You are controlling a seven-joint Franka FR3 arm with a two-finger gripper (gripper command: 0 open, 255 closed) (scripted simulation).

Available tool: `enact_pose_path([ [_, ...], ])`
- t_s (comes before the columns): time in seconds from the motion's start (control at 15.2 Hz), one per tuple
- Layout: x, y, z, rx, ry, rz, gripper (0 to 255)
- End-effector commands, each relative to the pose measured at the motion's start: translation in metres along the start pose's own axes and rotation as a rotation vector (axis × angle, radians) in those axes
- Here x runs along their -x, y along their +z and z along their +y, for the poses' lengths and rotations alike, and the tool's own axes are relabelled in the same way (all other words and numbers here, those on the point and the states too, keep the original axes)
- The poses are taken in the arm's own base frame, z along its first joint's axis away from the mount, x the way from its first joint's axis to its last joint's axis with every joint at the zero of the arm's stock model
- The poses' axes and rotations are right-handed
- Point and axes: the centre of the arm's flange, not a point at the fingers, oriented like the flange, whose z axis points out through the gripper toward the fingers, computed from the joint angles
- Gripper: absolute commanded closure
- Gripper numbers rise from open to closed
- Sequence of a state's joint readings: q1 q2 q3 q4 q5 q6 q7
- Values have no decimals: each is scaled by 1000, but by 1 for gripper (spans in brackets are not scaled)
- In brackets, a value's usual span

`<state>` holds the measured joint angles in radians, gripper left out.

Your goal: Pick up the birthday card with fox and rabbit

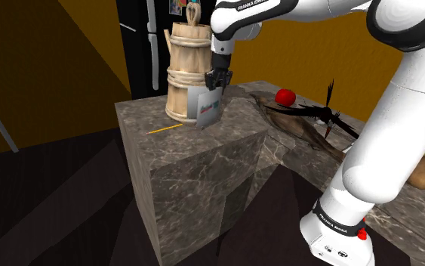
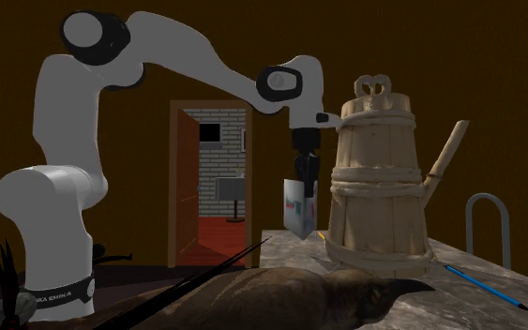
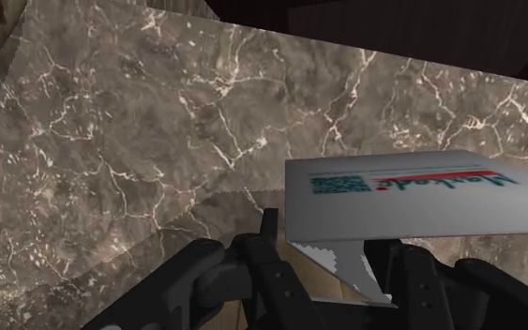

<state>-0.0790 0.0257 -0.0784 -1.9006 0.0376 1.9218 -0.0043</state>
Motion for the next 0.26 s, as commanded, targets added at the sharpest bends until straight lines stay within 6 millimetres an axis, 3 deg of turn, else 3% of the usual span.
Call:
enact_pose_path([
  [0.0, 0, -11, 0, 0, 0, 0, 255],
  [0.2, 0, -17, -1, 0, 0, 0, 255],
])
